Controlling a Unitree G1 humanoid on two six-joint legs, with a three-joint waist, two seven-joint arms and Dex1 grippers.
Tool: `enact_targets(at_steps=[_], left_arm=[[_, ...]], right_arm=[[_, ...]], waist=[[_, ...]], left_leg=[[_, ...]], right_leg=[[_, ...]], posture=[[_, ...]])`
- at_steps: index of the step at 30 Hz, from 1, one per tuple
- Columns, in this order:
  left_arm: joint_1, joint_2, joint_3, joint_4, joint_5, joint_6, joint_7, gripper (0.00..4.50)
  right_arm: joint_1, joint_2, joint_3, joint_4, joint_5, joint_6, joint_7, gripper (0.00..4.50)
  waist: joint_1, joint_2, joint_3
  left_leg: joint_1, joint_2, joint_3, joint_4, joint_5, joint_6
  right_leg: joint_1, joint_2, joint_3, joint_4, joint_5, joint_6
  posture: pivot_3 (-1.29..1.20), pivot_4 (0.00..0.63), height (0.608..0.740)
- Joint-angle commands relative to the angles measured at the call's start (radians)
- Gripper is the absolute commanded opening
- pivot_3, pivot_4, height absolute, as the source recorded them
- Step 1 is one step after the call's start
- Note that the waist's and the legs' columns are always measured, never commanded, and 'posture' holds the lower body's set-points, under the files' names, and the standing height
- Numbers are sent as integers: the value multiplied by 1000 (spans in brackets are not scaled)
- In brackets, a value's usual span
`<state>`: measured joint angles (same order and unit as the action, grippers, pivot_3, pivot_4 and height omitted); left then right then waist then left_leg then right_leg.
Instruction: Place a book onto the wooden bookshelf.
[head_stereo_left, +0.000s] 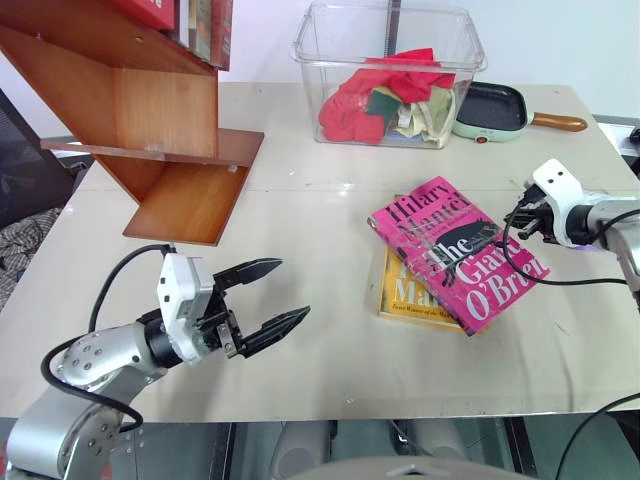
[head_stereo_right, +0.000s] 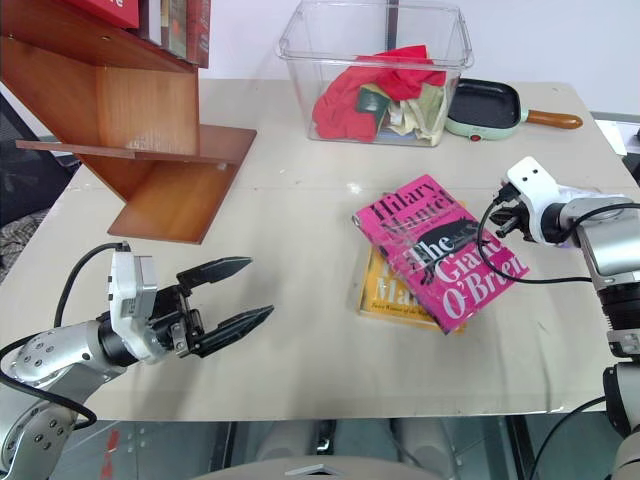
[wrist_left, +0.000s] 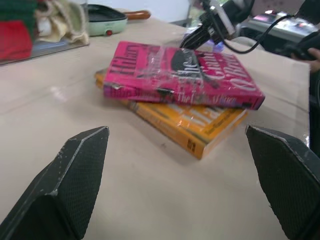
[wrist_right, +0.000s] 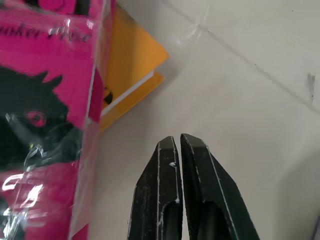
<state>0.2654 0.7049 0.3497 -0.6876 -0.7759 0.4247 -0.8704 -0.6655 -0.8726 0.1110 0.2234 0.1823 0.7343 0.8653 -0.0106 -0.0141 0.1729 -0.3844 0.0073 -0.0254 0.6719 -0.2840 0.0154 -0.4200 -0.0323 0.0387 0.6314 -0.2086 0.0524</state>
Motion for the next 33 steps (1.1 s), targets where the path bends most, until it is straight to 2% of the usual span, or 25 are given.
enact_targets(at_steps=[1, 6, 12, 25, 28, 31, 33], left_arm=[[29, -8, 28, -35, 9, -41, -5, 4500], [65, -8, 39, -21, 20, -70, -24, 4500], [97, -10, 39, -13, 32, -92, -42, 4500], [131, -21, 47, 2, 52, -128, -68, 4500], [148, -23, 53, -5, 49, -125, -64, 4500], [156, -25, 59, -7, 43, -121, -58, 4500], [146, -24, 60, -1, 40, -119, -53, 4500]], right_arm=[[-3, -29, -4, -47, 7, 5, 62, 59], [30, -37, -20, -164, 43, 83, 102, 59], [59, -7, -13, -303, 57, 164, 55, 59], [58, 105, 41, -411, 52, 223, -44, 59], [72, 110, -17, -372, 39, 88, -61, 59], [98, 72, -75, -337, 49, -59, -14, 59], [155, 40, -185, -304, 110, -199, 74, 579]], waist=[[-1, 0, 0], [-2, 0, 0], [-4, 0, 0], [-3, 0, 0], [-3, 0, 0], [-1, 0, 0], [2, 0, 0]], left_leg=[[0, 0, 0, 0, 0, 0], [1, 0, 0, -1, 0, 0], [2, 0, 0, 0, 0, 0], [1, 0, 0, 0, 0, 0], [1, 0, 0, 0, 0, 0], [1, 0, 0, 0, 0, 0], [1, 0, 1, 0, 0, 0]], right_leg=[[0, 0, 0, 0, 0, 0], [0, 0, 0, 0, 0, 0], [0, 1, 1, 1, 0, 0], [0, 1, 0, 1, 0, 0], [0, 1, 0, 1, 0, 0], [0, 1, 0, 1, 0, 0], [0, 1, -1, 0, 0, 0]], posture=[[0, 150, 740], [0, 150, 740], [0, 150, 740], [0, 150, 740], [0, 150, 740], [0, 150, 740], [0, 150, 740]])
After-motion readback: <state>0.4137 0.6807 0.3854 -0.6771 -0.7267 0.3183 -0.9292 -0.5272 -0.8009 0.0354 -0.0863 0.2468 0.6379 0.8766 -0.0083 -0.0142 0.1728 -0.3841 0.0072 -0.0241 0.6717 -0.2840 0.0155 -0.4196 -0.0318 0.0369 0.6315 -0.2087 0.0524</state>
